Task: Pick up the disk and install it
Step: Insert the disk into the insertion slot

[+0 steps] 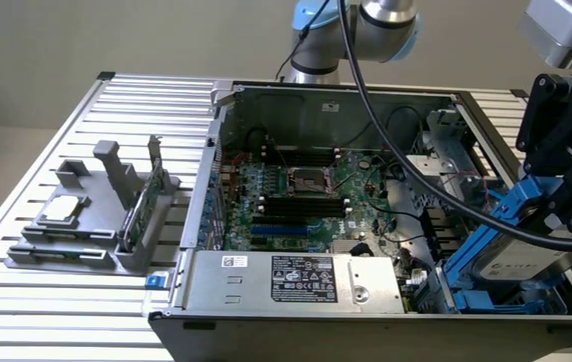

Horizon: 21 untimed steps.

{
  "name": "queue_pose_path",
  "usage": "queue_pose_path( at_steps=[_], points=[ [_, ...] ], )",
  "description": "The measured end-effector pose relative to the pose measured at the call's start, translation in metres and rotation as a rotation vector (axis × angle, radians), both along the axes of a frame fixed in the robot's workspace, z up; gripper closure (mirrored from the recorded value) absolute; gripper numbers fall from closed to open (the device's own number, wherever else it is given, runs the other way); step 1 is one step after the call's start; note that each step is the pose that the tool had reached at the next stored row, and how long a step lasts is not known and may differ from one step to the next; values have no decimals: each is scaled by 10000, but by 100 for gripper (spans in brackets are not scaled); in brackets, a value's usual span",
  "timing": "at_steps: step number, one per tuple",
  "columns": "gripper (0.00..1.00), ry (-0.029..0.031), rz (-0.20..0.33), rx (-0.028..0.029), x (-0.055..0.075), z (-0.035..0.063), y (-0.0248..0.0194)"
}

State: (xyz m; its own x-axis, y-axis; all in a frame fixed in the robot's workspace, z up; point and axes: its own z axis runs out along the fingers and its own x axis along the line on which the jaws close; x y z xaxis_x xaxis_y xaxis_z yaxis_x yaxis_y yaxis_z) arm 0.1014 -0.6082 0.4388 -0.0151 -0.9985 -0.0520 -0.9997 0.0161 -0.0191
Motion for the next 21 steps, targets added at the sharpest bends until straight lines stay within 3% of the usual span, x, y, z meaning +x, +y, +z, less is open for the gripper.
queue_pose_path(
  at_steps=[10,21],
  points=[
    [67,1,106,70,13,-32,-2],
    [67,7,292,196,14,-105,-15]
  ],
)
